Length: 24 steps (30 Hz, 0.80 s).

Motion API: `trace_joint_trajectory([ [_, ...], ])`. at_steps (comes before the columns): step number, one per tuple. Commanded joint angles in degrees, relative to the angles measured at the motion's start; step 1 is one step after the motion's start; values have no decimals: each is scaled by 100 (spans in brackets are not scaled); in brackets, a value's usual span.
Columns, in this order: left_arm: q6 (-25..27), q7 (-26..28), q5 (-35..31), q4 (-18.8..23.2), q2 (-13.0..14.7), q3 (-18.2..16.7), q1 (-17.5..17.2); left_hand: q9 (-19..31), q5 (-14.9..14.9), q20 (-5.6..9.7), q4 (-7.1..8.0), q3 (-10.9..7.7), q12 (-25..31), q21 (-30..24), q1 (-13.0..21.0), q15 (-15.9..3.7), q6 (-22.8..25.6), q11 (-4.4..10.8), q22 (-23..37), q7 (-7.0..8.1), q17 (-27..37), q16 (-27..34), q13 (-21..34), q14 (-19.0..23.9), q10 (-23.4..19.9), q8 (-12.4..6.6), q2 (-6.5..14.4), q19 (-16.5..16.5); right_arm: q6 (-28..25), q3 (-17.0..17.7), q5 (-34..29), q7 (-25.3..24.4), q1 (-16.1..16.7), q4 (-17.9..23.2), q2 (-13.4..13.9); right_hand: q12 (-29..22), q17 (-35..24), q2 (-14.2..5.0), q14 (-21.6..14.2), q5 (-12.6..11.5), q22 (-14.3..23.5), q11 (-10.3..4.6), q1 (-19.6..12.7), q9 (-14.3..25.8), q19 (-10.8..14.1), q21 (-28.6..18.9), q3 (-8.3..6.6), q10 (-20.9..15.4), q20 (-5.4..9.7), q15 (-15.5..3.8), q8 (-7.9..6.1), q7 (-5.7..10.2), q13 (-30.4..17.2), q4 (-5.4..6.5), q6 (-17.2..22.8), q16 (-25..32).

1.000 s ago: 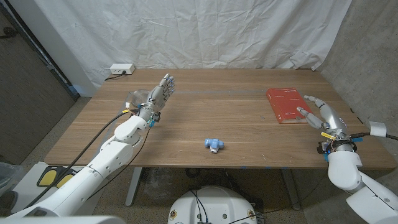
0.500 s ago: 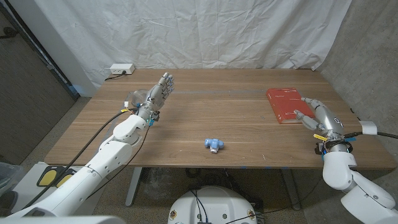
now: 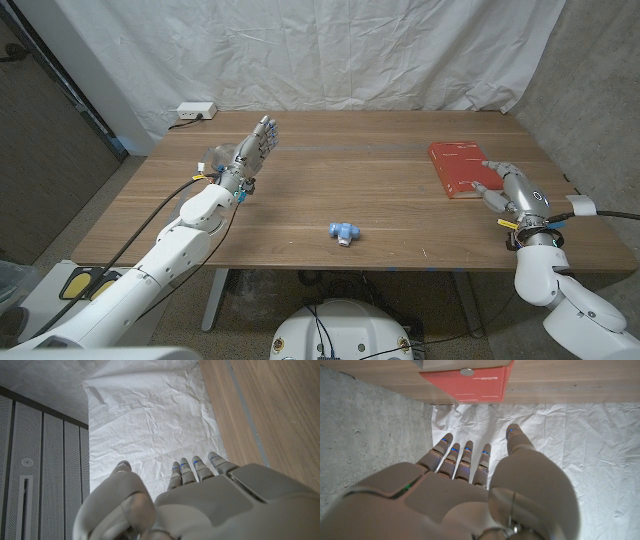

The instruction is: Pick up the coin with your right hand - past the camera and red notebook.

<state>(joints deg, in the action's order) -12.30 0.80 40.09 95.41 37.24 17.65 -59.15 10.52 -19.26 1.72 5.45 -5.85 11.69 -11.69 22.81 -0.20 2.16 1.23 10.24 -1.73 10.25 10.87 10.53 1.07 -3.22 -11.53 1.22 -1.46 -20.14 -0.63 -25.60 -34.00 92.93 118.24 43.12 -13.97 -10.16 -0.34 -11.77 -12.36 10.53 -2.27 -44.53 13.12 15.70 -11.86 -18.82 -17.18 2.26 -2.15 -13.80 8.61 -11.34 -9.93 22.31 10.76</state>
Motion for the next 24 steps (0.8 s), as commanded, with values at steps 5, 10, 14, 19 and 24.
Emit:
trace_joint_trajectory([
  [5,50,116,-29,213,73,-70,-99,34,5,215,-16,23,-14,21,16,-8,43,23,17,8,24,-14,32,-20,-19,2,53,-39,-345,-327,-203,-317,-102,-201,296,19,-20,41,-38,-46,38,-51,-107,70,-18,-6,39,-6,20,-92,-126,112,-29,48,152,3],
  [10,58,136,-43,258,88,-76,-125,34,7,214,-15,27,-14,21,17,-9,45,17,17,11,24,-14,32,-23,-20,2,56,-40,-461,-488,-350,-511,-193,-316,353,20,-27,66,-85,-53,43,-70,-108,101,31,-28,69,2,2,-132,-172,114,-34,68,221,22],
  [14,62,161,-55,295,100,-86,-147,34,9,206,-15,30,-13,23,17,-7,51,18,17,5,25,-17,32,-33,-21,1,58,-48,-510,-618,-426,-642,-286,-432,404,18,-38,92,-116,-59,48,-105,-83,132,58,-42,106,8,-18,-161,-173,125,-43,96,177,36],
  [19,49,182,-64,332,109,-106,-170,34,11,201,-15,35,-13,23,18,-3,51,21,17,11,25,-15,32,-29,-22,2,62,-52,-651,-782,-502,-773,-402,-537,440,13,-43,98,-140,-73,52,-124,-105,160,80,-52,115,6,-19,-172,-171,140,-51,98,127,44],
  [24,39,193,-64,350,109,-117,-192,34,13,199,-14,39,-12,23,18,-3,60,19,17,12,25,-13,32,-28,-25,-1,65,-53,-793,-760,-526,-922,-317,-474,523,29,-50,91,-161,-95,58,-115,-165,196,103,-64,105,55,-7,-191,-190,171,-61,87,103,48],
])
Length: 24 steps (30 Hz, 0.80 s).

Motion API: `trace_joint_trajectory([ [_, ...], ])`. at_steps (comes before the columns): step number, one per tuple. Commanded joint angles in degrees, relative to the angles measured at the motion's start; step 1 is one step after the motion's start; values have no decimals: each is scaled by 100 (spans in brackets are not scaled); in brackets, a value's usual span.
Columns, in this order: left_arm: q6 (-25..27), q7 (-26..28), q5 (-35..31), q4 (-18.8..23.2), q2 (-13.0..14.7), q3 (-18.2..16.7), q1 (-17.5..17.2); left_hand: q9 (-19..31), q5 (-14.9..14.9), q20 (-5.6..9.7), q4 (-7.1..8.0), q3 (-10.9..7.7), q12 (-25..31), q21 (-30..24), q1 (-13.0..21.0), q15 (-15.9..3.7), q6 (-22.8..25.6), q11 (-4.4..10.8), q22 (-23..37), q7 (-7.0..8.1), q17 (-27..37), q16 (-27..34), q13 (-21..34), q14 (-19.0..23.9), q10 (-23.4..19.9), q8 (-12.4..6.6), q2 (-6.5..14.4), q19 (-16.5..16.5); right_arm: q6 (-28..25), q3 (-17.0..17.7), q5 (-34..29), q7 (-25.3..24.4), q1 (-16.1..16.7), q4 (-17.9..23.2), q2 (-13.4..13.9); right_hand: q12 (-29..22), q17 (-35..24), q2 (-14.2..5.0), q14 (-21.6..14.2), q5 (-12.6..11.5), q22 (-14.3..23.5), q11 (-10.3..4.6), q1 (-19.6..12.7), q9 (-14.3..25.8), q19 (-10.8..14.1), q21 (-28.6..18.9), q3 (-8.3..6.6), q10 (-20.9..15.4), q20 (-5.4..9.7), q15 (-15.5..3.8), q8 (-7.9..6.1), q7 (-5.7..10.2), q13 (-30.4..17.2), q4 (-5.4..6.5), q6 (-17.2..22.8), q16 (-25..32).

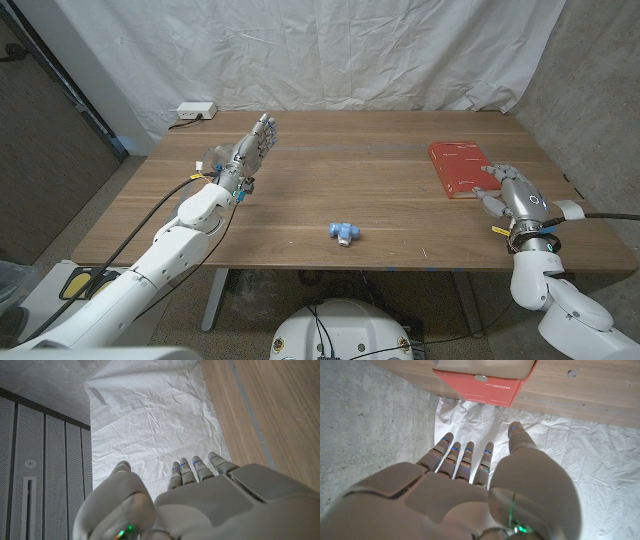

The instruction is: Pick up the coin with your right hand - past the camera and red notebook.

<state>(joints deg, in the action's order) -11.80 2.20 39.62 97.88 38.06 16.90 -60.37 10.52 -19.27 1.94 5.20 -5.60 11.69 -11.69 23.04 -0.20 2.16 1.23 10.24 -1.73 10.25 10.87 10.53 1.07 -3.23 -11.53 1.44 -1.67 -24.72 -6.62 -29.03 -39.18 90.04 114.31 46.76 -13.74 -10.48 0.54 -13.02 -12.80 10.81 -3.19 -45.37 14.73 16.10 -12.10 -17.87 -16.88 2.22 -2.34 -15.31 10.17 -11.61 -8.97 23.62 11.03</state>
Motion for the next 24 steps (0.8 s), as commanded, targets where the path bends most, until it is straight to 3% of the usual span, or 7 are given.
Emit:
trace_joint_trajectory([
  [1,-6,68,-24,113,28,-44,-76,34,14,178,10,15,-15,23,-4,-4,61,27,18,8,25,-14,32,-28,-16,-1,43,-33,-312,-82,-166,-429,70,-42,218,6,-20,2,-37,-55,30,-24,-86,42,59,-39,9,27,-4,-172,-51,34,-36,-8,-15,21],
  [10,-8,60,-3,86,2,-38,-79,34,17,169,11,24,-14,23,-3,-5,68,23,18,12,25,-13,33,-32,-18,-2,49,-39,-295,165,-183,-611,362,5,368,19,-83,-15,-121,-136,69,-65,-184,291,78,-71,25,109,-53,-222,-434,190,-95,29,384,59],
  [24,-28,-3,21,0,-17,-35,-20,34,23,162,11,37,-13,23,-1,-4,76,21,18,18,26,-14,33,-38,-18,-2,57,-48,-506,-210,-317,-466,-34,-257,506,25,-135,17,-143,-194,113,-13,-132,610,58,-98,120,222,-71,-233,-640,179,-177,108,221,72],
])
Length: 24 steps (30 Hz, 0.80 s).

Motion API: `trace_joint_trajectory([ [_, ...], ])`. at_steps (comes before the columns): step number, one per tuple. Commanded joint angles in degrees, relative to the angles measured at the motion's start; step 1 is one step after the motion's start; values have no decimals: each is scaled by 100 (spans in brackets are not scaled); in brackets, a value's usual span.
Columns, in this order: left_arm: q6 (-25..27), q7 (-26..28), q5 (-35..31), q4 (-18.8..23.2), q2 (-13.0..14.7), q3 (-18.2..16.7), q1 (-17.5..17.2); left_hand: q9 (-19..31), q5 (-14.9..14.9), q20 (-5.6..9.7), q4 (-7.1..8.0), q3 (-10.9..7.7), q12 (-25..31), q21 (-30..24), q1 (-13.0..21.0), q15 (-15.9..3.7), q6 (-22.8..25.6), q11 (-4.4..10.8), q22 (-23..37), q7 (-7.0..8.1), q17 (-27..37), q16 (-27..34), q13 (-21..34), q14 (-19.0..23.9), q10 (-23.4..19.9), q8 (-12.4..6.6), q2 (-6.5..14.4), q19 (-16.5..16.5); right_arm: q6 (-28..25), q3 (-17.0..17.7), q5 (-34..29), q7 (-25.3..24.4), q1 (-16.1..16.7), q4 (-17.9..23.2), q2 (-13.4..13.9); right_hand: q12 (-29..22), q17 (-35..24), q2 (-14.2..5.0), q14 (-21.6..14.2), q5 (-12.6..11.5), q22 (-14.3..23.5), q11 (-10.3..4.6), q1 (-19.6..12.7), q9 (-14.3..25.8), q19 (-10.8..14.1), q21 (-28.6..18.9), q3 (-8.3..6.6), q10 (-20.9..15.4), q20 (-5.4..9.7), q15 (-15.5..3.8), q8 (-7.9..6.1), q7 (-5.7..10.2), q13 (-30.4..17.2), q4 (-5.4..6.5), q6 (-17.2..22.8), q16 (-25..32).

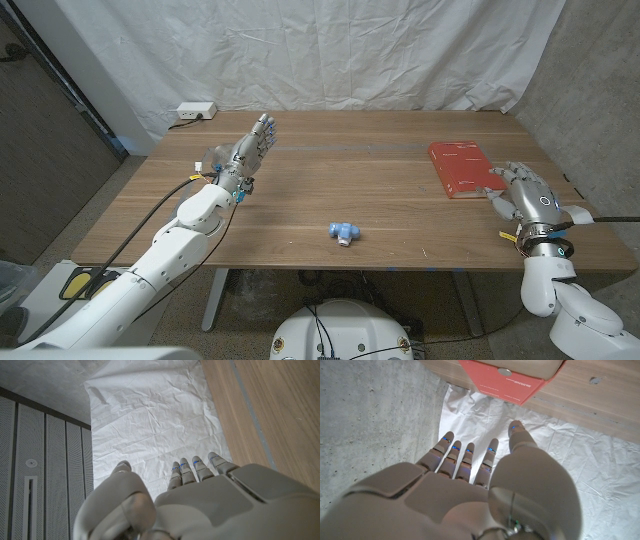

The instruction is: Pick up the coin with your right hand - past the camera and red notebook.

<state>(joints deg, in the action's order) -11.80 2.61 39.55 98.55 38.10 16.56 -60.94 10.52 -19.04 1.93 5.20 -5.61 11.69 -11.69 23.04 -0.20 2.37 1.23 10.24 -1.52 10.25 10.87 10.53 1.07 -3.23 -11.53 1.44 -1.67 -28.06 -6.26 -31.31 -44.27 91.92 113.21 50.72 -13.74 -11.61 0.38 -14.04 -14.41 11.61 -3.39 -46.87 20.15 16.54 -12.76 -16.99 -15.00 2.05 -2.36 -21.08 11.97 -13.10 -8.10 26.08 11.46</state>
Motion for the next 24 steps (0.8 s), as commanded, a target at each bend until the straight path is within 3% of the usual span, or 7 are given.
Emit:
trace_joint_trajectory([
  [1,-35,-65,33,-75,-18,-2,40,34,0,165,11,38,-13,23,0,-6,58,15,18,-4,26,-14,33,-39,-18,-3,58,-48,-186,-301,-108,52,-263,-156,120,24,-24,34,-43,-34,34,10,22,75,13,-33,36,33,-53,-234,-68,-2,-29,23,-28,31],
  [10,-37,-27,28,-40,5,-35,2,34,4,161,11,47,-12,24,2,1,59,26,18,-6,26,-13,33,-39,-21,-1,63,-55,-356,-599,-184,-36,-516,-261,128,16,-41,45,-54,-51,48,12,69,177,6,-43,79,47,-58,-229,-145,-6,-55,56,-59,39],
  [24,-45,28,18,58,41,-79,-85,34,9,160,10,61,-13,22,5,-2,59,44,18,-4,26,-12,33,-41,-19,2,70,-60,-420,-927,-115,-95,-844,-467,221,-28,-72,32,-122,-106,80,25,101,435,11,-75,139,50,-45,-231,-381,25,-136,92,-21,68],
])
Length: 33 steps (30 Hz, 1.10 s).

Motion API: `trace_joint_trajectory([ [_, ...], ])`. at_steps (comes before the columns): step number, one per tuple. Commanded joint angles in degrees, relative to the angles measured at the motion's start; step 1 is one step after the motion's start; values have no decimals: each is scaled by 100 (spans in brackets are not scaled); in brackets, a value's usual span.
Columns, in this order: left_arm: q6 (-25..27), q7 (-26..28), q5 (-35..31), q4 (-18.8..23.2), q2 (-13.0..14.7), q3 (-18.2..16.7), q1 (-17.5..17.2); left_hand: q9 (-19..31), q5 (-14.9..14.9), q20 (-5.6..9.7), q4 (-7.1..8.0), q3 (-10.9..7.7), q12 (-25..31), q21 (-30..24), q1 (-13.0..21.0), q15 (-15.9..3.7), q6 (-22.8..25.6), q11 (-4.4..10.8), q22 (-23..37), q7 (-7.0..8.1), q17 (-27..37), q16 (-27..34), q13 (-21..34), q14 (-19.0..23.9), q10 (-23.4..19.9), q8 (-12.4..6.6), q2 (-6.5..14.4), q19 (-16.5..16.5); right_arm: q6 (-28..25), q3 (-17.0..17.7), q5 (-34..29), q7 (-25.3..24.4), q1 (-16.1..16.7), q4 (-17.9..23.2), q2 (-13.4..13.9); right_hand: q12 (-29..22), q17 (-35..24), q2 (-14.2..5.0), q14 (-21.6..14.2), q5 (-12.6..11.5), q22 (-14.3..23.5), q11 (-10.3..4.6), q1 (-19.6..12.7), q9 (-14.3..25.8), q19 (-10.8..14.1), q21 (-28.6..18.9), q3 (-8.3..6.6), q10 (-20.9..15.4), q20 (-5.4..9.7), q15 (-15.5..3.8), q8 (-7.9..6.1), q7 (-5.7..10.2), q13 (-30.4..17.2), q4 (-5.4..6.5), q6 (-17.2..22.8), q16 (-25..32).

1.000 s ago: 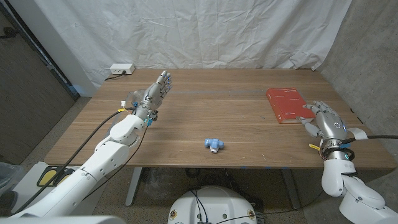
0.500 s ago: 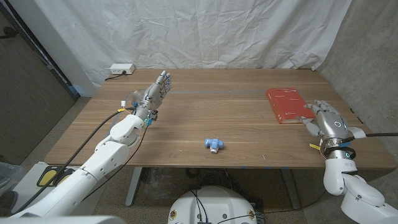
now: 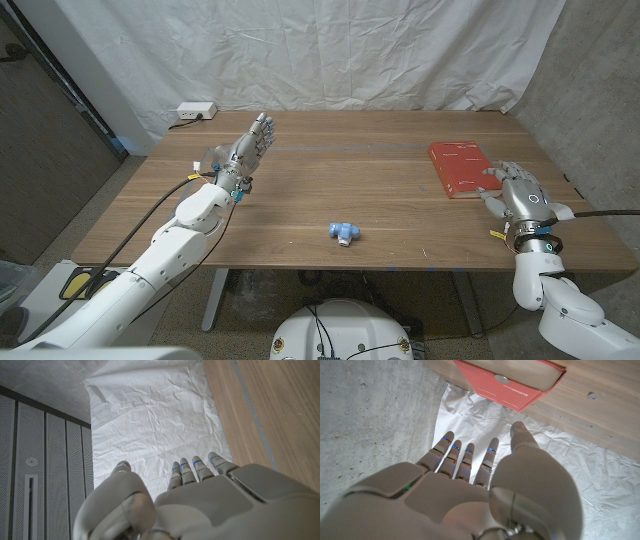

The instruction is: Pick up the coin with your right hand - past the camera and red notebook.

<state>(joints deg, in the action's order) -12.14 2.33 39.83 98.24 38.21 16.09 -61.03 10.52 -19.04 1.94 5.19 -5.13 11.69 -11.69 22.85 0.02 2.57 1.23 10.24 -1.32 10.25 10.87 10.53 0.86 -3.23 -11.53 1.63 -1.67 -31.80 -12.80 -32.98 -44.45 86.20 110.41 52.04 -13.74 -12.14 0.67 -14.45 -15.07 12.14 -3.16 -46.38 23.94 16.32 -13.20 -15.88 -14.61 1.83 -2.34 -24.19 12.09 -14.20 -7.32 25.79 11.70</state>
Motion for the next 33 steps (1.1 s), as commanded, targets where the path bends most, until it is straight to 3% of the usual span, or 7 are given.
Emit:
trace_joint_trajectory([
  [1,-12,67,-11,95,27,-35,-83,34,10,160,11,15,-12,22,24,-23,39,35,18,-25,26,-11,33,-17,-20,2,52,-61,-27,-278,66,-94,-273,-199,105,-31,-21,2,-81,-43,29,-1,52,69,36,-33,31,9,-22,-237,-78,16,-30,16,0,44],
  [11,42,136,-14,172,43,-45,-136,34,13,159,11,24,-13,20,27,-16,38,38,18,-22,26,-11,33,-20,-17,3,58,-60,-81,-367,181,-167,-320,-310,161,-46,-37,-13,-90,-71,45,-21,59,210,37,-50,57,30,-16,-248,-183,15,-74,29,-38,48],
  [33,89,161,-60,222,39,-12,-89,34,21,157,9,44,-13,18,34,-26,48,45,18,-21,26,-12,34,-25,-17,3,72,-65,-258,-761,147,-174,-591,-508,366,3,-73,41,-37,-145,83,100,129,618,-16,-75,196,327,-32,-184,-379,-51,-197,62,-444,30],
])
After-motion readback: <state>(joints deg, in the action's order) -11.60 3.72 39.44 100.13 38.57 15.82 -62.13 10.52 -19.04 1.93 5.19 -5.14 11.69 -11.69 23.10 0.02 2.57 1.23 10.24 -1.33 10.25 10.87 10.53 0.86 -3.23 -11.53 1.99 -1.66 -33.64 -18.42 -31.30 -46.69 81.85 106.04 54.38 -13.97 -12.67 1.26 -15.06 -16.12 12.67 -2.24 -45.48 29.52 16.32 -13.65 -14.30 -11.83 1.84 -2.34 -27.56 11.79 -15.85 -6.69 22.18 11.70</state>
